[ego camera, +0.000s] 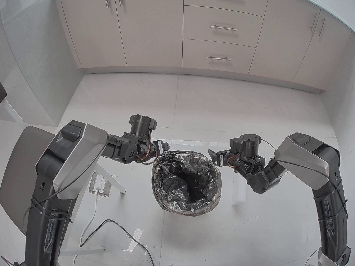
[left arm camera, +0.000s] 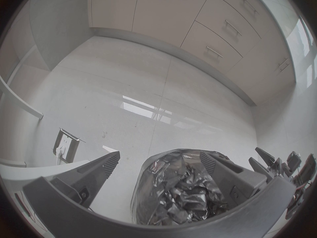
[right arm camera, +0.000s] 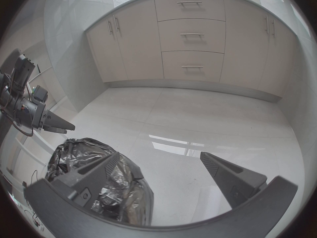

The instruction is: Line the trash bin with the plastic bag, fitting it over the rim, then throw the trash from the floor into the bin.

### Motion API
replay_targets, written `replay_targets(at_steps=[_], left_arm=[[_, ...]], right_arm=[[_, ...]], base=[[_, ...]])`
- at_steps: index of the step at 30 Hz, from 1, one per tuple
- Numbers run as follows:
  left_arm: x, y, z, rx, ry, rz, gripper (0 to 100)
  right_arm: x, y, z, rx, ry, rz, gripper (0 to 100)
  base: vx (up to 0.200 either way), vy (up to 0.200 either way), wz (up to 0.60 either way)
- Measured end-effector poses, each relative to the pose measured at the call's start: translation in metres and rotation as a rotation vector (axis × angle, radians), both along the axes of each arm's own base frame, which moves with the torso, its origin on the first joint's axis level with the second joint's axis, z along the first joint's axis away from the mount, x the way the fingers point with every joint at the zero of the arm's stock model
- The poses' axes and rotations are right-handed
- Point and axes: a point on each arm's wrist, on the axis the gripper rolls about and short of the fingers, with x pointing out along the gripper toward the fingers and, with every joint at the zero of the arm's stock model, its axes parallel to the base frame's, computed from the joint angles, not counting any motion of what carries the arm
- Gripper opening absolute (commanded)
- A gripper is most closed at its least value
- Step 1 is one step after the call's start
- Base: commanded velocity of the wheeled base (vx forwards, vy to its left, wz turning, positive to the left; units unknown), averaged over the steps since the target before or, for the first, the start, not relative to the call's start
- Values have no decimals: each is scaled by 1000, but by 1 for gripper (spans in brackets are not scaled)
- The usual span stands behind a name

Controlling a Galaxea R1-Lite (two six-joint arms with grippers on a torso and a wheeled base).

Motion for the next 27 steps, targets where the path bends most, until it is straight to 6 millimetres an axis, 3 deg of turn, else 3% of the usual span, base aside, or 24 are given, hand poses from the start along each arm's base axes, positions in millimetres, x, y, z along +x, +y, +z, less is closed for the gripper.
replay_targets(at_steps=[6, 10, 17, 27], left_arm=[[-17, 2, -1, 45, -53, -66, 100], [-26, 1, -19, 111, -80, -129, 100], [-29, 1, -48, 195, -52, -165, 100], [-30, 2, -63, 212, -24, -169, 100]], right_arm=[[-6, 6, 2, -2, 5, 27, 100], [-7, 8, -1, -11, 12, 38, 100], [-8, 13, -10, -28, 25, 54, 100], [-8, 16, -21, -36, 44, 59, 100]], base=[[0, 0, 0], [0, 0, 0], [0, 0, 0], [0, 0, 0]])
